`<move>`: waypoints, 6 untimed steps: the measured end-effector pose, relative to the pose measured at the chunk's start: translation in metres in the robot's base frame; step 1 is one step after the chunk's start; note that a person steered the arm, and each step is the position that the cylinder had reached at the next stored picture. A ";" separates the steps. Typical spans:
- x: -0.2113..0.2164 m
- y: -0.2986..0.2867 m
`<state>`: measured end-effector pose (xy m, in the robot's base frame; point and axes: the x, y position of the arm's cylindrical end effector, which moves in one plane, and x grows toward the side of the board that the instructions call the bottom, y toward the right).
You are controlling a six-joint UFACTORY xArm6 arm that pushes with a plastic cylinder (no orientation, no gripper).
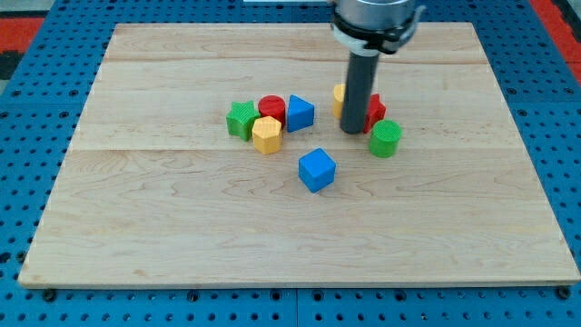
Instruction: Place the yellow heart to the top right
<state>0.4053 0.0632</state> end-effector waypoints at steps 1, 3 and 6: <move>-0.028 0.007; -0.092 -0.035; -0.141 0.051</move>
<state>0.2643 0.1139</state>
